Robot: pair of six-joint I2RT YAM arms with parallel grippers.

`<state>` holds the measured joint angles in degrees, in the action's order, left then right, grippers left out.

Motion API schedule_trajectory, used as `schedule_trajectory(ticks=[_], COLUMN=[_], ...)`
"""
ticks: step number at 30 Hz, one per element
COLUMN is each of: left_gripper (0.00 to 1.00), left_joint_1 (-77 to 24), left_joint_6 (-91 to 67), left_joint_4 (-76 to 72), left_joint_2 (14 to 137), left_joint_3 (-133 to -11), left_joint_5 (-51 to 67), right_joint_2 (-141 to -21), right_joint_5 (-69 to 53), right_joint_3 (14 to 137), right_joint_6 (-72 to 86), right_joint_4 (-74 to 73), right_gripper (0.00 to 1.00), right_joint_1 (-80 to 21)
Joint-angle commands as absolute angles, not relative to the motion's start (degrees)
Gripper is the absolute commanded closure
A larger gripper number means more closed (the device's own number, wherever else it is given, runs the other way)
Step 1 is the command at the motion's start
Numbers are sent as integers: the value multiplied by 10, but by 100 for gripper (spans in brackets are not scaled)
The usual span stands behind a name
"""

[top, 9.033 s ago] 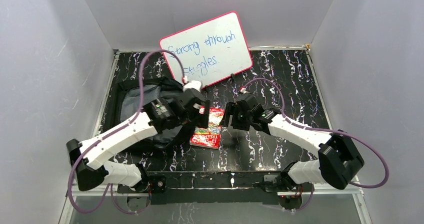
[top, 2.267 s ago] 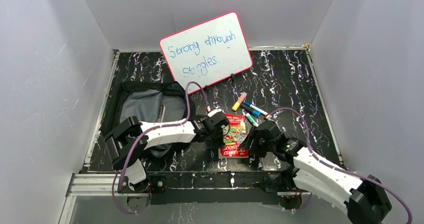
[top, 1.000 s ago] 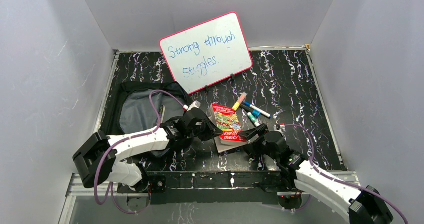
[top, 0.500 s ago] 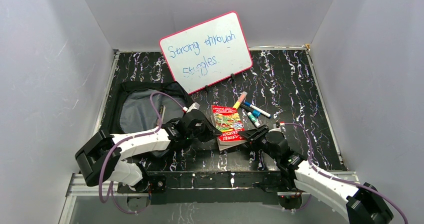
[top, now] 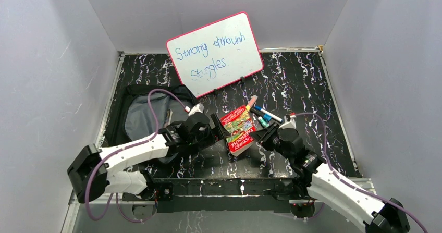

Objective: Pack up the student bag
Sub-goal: Pick up the book from the center of the board, then place the book in the student bag.

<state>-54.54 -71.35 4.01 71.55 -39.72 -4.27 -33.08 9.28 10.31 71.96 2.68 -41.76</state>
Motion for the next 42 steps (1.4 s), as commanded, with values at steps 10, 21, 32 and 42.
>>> schedule_trajectory(ticks=[10, 21, 32, 42], left_gripper=[11, 10, 13, 13], left_joint_1=[-542, -542, -542, -542], left_joint_6=[-314, -43, 230, 260], left_joint_4=[191, 205, 210, 244], left_joint_2=[626, 600, 572, 622], left_joint_3=[-599, -663, -679, -697], left_joint_5=[-106, -3, 171, 262], right_joint_2=[-348, -324, -388, -413], right_joint_5=[57, -110, -235, -308], right_joint_3=[403, 473, 561, 590], right_joint_6=[242, 76, -49, -80], right_joint_4=[-193, -179, -272, -265], right_gripper=[100, 100, 100, 100], right_joint_1=[-420, -420, -420, -419])
